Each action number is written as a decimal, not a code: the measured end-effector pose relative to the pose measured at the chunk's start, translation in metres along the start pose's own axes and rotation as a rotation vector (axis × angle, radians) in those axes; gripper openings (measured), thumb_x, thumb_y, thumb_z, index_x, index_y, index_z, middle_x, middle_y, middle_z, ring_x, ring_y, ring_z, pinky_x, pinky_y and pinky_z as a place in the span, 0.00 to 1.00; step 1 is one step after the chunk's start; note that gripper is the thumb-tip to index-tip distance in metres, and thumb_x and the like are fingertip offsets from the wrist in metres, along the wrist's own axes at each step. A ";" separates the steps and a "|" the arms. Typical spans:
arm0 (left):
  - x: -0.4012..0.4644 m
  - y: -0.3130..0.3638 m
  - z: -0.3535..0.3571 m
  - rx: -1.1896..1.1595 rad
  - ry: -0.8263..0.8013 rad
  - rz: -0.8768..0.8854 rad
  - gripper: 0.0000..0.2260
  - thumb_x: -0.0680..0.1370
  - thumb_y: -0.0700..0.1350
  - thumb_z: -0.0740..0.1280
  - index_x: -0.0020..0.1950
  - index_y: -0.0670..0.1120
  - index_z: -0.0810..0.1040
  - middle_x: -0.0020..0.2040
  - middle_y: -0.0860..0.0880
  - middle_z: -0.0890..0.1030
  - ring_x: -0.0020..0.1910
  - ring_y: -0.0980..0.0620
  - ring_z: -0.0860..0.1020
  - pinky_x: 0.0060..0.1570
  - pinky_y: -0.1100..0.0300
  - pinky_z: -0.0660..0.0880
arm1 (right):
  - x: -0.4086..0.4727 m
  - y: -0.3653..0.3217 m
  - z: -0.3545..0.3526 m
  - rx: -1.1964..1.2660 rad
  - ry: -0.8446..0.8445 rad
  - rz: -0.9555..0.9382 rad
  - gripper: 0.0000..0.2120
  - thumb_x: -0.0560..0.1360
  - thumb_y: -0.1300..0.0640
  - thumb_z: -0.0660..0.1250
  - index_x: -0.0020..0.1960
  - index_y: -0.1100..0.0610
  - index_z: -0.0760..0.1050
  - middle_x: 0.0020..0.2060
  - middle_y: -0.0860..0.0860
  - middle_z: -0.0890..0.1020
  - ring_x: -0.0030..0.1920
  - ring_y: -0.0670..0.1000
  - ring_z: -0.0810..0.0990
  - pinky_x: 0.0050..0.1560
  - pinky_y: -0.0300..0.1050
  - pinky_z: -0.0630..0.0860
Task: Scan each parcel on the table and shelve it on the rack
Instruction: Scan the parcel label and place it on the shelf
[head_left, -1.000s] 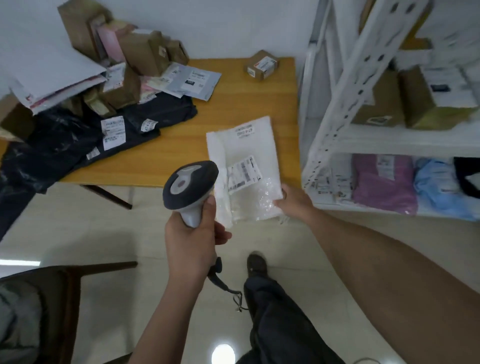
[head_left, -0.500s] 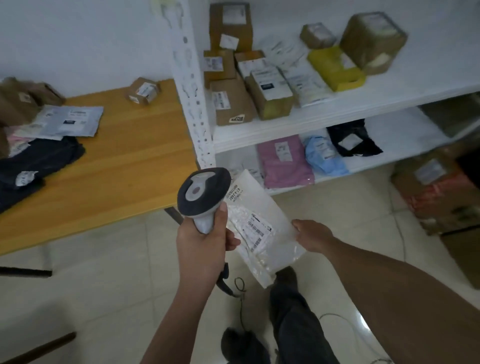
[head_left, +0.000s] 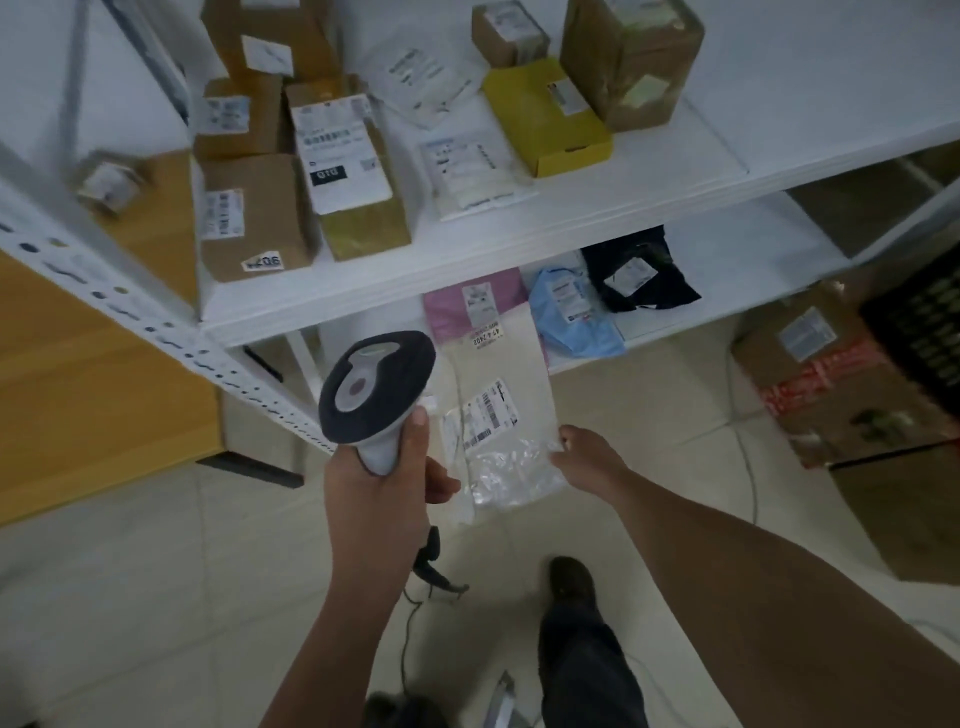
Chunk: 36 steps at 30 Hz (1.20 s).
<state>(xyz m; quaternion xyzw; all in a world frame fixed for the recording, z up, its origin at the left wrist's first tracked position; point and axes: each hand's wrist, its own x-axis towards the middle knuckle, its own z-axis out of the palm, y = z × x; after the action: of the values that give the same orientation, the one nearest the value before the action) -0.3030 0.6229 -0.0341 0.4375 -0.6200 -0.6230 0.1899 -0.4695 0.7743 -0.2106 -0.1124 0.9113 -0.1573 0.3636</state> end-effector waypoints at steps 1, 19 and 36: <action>0.006 -0.006 0.017 0.000 0.017 -0.016 0.15 0.79 0.48 0.68 0.37 0.39 0.78 0.26 0.45 0.79 0.27 0.46 0.81 0.28 0.62 0.78 | 0.013 0.005 -0.007 0.019 -0.005 -0.018 0.14 0.78 0.50 0.61 0.60 0.55 0.74 0.56 0.53 0.79 0.55 0.56 0.78 0.55 0.48 0.75; 0.196 -0.173 0.077 -0.080 0.259 -0.042 0.12 0.79 0.50 0.67 0.43 0.43 0.77 0.28 0.45 0.79 0.27 0.48 0.82 0.30 0.60 0.80 | 0.287 -0.128 0.053 0.460 0.083 -0.285 0.18 0.82 0.59 0.60 0.70 0.61 0.69 0.63 0.56 0.76 0.55 0.52 0.77 0.49 0.39 0.68; 0.339 -0.301 0.045 -0.112 0.251 0.062 0.14 0.78 0.50 0.69 0.40 0.40 0.78 0.25 0.47 0.78 0.26 0.47 0.81 0.26 0.63 0.76 | 0.461 -0.227 0.155 0.665 0.248 -0.360 0.21 0.76 0.62 0.70 0.68 0.58 0.71 0.57 0.58 0.79 0.51 0.55 0.81 0.44 0.43 0.79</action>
<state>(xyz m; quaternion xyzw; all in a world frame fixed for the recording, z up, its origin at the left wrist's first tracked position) -0.4305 0.4342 -0.4281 0.4814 -0.5689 -0.5909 0.3090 -0.6682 0.3849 -0.5222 -0.1268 0.8132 -0.5176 0.2341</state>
